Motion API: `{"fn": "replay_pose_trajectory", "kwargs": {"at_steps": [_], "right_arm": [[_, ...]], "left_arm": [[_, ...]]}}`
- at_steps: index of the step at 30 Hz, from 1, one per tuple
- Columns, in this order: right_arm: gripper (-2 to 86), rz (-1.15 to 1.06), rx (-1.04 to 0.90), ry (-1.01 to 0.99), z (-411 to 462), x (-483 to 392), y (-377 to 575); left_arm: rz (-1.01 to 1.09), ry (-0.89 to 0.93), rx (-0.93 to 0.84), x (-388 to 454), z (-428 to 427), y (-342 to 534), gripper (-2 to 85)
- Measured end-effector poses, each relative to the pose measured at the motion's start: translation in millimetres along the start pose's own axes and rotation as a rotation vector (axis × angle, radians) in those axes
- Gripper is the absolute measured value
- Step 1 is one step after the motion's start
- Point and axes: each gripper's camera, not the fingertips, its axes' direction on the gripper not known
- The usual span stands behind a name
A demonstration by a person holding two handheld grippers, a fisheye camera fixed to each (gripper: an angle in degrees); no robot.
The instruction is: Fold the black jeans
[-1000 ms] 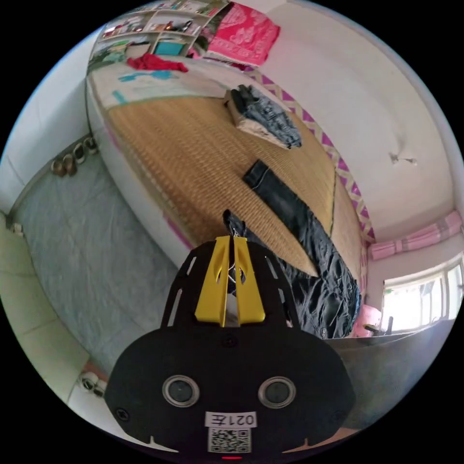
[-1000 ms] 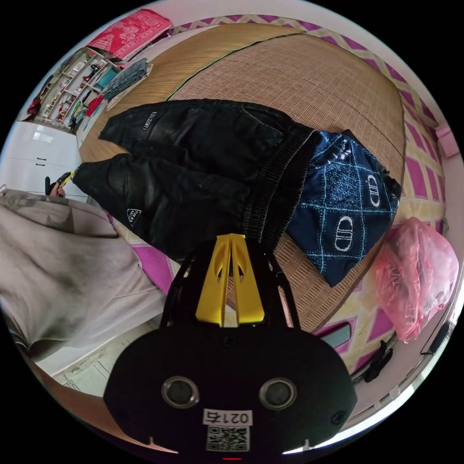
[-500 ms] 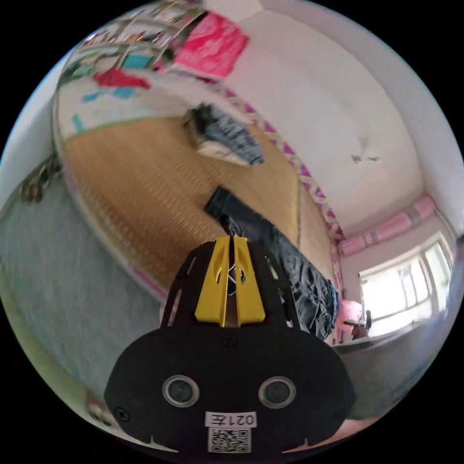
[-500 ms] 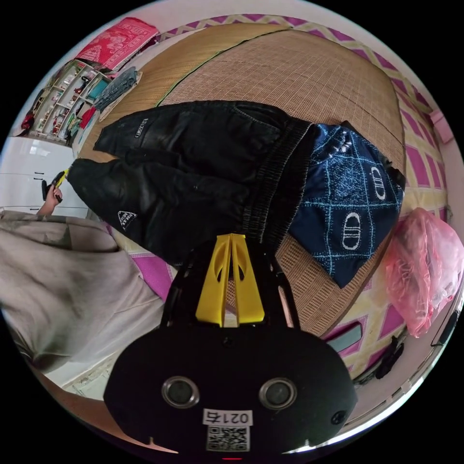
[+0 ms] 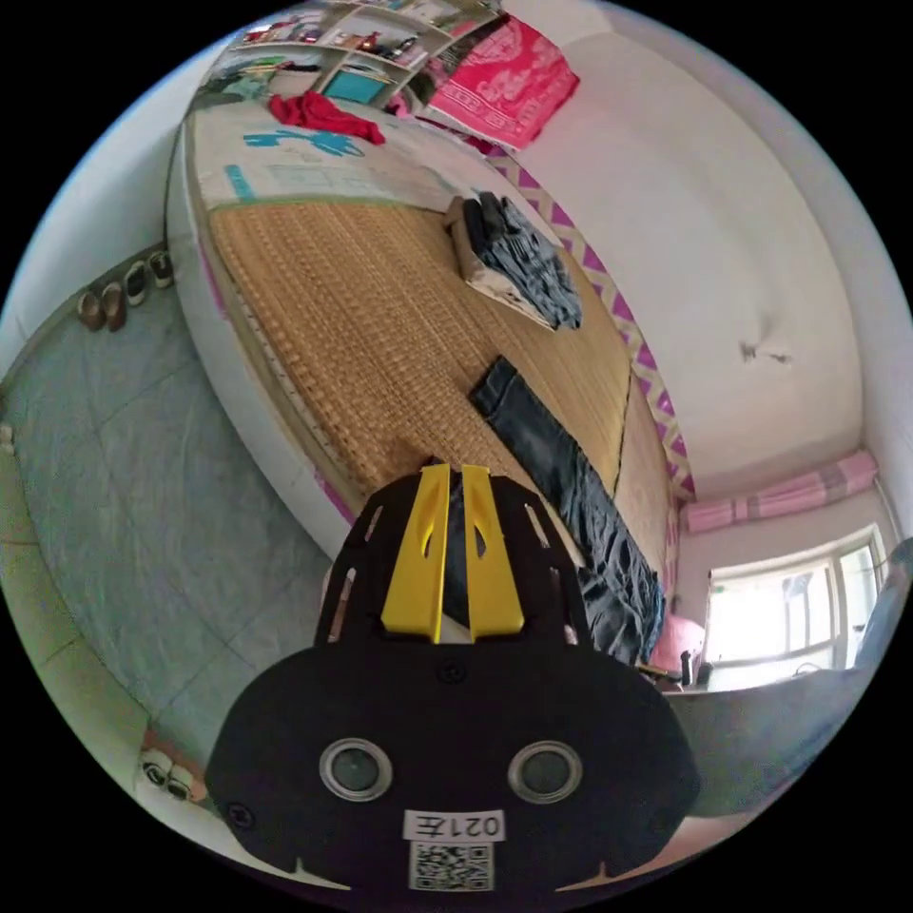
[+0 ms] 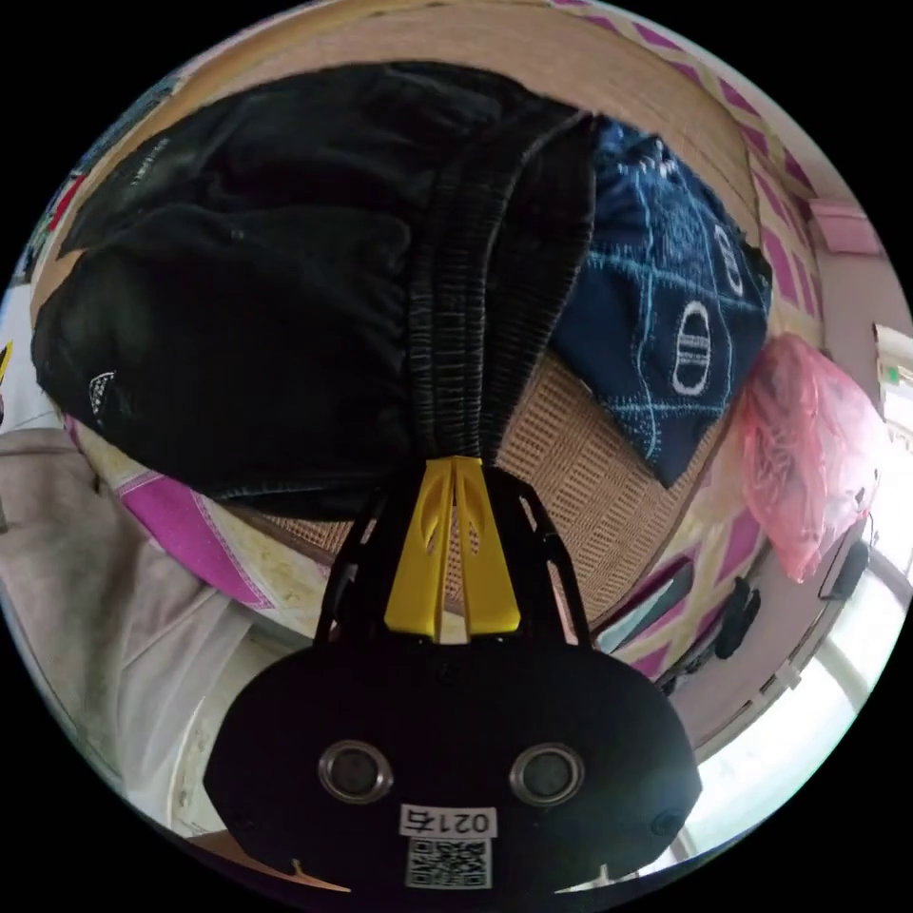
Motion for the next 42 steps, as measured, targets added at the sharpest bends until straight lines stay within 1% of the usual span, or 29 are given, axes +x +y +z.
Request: {"fn": "replay_pose_trajectory", "kwargs": {"at_steps": [1,2,4,6,7,8,9,11,13,16,18,20,23,25,27,29,33,38,42], "right_arm": [[-0.9,0.039,0.022,-0.002,4.5,-0.2,9.0],[-0.8,0.07,0.023,-0.016,9.1,-1.3,15.8],[-0.6,0.122,0.01,-0.025,10.3,-3.0,23.9],[-0.4,0.187,0.104,-0.063,-0.4,-1.6,40.2],[-0.2,0.263,0.186,-0.13,-7.0,5.2,55.9],[0.1,0.345,0.264,-0.254,-7.4,15.7,74.3],[0.5,0.381,0.289,-0.33,-4.0,21.6,83.5],[3.1,0.512,0.349,-0.578,23.9,39.8,120.8],[6.0,0.619,0.36,-0.664,52.2,46.1,147.9],[9.2,0.745,0.348,-0.795,107.5,46.5,183.8],[10.4,0.821,0.364,-0.865,137.2,42.9,202.3],[11.4,0.893,0.381,-0.981,175.4,33.5,218.9],[11.5,0.956,0.393,-1.084,216.1,16.5,232.4],[10.8,1.001,0.432,-1.103,232.5,9.9,242.9],[10.7,1.015,0.485,-1.184,250.5,3.8,249.9],[10.7,0.995,0.501,-1.31,273.1,-9.3,247.0],[9.3,1.0,0.505,-1.267,285.8,-20.4,243.5],[9.4,1.015,0.523,-1.33,310.2,-25.1,248.2],[9.6,1.011,0.509,-1.32,317.2,-27.1,248.1]], "left_arm": [[0.049,0.019,-0.055,17.3,14.6,4.4,-0.9],[0.076,0.027,-0.085,26.2,23.1,7.6,-0.9],[0.18,0.034,-0.2,59.0,59.6,25.5,-0.8],[0.227,0.024,-0.217,74.9,78.6,42.3,-0.6],[0.217,0.052,-0.193,76.6,84.7,53.0,-0.3],[0.201,0.078,-0.175,74.9,86.0,57.9,-0.1],[0.147,0.133,-0.137,66.5,87.6,68.2,1.0],[0.062,0.189,-0.105,48.9,88.8,84.6,3.8],[-0.05,0.193,-0.091,23.2,89.2,108.5,6.9],[-0.175,0.214,-0.099,-5.2,91.0,134.5,9.2],[-0.235,0.232,-0.095,-16.1,92.9,145.4,11.2],[-0.271,0.24,-0.093,-22.0,96.6,152.7,12.5],[-0.326,0.223,-0.081,-28.4,102.5,161.7,13.8],[-0.357,0.231,-0.066,-33.8,107.7,168.2,14.1],[-0.375,0.234,-0.056,-37.7,110.3,172.0,13.8],[-0.386,0.239,-0.049,-41.2,111.3,175.3,13.6],[-0.396,0.241,-0.037,-47.7,111.5,181.7,13.5],[-0.435,0.239,0.01,-60.1,110.7,188.9,13.5],[-0.47,0.227,0.039,-69.6,113.2,194.1,12.7]]}}
